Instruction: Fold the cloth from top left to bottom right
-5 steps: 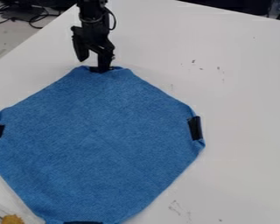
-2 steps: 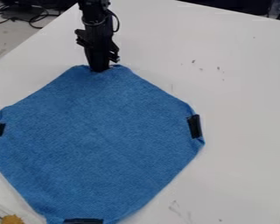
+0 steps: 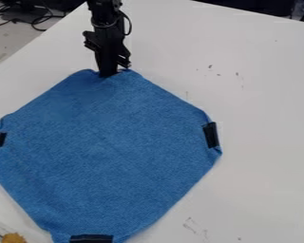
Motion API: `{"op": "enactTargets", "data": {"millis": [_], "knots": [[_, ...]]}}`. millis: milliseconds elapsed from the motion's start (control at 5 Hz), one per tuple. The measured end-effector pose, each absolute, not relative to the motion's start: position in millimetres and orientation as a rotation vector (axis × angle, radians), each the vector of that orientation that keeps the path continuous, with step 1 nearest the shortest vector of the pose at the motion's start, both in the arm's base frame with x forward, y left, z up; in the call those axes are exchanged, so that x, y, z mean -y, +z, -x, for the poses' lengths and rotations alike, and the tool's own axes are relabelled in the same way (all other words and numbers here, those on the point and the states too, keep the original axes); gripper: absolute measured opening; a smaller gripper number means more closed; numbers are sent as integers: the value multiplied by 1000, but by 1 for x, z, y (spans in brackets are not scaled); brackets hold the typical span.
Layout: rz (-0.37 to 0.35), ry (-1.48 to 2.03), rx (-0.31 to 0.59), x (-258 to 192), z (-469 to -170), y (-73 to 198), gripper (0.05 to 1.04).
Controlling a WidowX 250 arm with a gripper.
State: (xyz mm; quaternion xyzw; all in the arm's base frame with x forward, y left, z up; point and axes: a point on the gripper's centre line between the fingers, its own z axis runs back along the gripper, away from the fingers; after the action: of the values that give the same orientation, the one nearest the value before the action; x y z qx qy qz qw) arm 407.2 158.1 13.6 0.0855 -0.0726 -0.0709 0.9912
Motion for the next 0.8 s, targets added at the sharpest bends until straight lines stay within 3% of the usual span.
{"op": "enactTargets", "data": {"millis": [200, 600, 800], "knots": [[-219, -154, 152, -152, -399, 25, 58], [-305, -129, 274, -133, -382, 77, 55], [-267, -84, 315, -122, -362, 88, 55]]}}
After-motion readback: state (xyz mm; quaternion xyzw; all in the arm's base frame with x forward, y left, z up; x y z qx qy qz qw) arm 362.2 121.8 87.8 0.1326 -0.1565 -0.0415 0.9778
